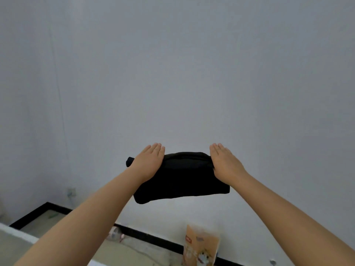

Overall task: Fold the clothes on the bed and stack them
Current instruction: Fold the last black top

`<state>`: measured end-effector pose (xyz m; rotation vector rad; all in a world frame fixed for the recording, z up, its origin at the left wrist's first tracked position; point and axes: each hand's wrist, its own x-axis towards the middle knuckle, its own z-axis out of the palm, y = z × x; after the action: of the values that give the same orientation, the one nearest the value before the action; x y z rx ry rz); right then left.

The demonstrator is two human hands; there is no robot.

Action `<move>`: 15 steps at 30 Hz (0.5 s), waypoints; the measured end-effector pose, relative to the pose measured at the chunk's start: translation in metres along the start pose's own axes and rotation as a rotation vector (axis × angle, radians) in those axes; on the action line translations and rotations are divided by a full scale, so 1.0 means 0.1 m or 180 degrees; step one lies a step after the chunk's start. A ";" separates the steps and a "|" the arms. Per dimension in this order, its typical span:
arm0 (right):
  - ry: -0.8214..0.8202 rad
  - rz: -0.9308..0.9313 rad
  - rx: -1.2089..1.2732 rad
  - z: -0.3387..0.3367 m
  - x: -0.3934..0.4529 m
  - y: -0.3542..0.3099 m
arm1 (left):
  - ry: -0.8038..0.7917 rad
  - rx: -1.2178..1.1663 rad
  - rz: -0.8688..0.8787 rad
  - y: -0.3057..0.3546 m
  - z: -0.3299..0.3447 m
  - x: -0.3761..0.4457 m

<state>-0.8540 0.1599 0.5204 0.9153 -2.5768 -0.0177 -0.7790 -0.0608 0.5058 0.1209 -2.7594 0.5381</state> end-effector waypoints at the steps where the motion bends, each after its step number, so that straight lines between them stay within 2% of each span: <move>1: -0.0005 -0.0070 -0.0006 0.10 0.20 0.01 | -0.0006 0.0014 -0.0047 -0.08 0.12 0.13; 7: -0.0064 -0.0706 0.0098 0.95 1.54 -0.17 | -0.0281 0.0163 -0.0450 -0.65 1.01 0.71; 15: -0.0108 -0.1843 0.0549 2.30 3.62 -0.94 | -0.0976 0.0451 -0.1463 -1.76 2.26 1.41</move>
<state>-1.1390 -0.1617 0.4289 1.7060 -2.2764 0.0263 -0.9544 -0.3117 0.4166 0.9135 -2.8329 0.6249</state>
